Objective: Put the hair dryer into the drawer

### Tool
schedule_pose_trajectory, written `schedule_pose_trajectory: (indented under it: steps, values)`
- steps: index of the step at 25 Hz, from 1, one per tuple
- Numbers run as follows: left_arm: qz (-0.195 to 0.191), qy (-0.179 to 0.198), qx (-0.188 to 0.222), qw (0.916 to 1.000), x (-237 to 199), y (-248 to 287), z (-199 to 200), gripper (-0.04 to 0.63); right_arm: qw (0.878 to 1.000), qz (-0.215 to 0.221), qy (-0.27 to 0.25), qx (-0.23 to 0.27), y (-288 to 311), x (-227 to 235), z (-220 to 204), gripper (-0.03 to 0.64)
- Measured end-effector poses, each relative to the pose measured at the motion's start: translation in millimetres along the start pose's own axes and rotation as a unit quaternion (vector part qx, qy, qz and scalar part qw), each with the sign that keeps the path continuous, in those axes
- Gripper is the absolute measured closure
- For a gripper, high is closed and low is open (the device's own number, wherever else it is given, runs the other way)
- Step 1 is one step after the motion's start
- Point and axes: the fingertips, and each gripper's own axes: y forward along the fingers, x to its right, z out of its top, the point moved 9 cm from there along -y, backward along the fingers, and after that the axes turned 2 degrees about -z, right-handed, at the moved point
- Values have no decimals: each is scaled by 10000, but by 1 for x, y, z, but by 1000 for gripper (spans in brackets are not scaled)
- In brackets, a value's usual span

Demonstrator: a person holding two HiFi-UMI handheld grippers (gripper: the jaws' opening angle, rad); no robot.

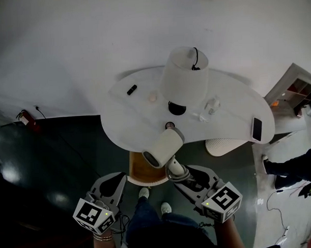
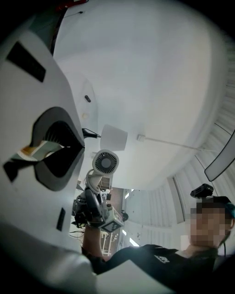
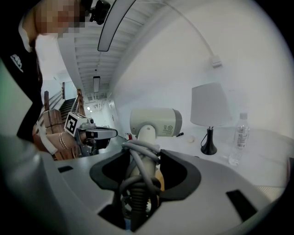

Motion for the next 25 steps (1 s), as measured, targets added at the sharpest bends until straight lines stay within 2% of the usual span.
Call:
schedule_pose_trajectory:
  steps: [10, 25]
  values:
    - [-385, 50, -162, 9991, -34, 19, 11, 580, 9992, -220, -88, -309, 28, 0, 17, 396]
    - [-900, 45, -488, 9947, -90, 38, 11, 580, 9946, -639, 351, -740, 66, -8, 15, 396]
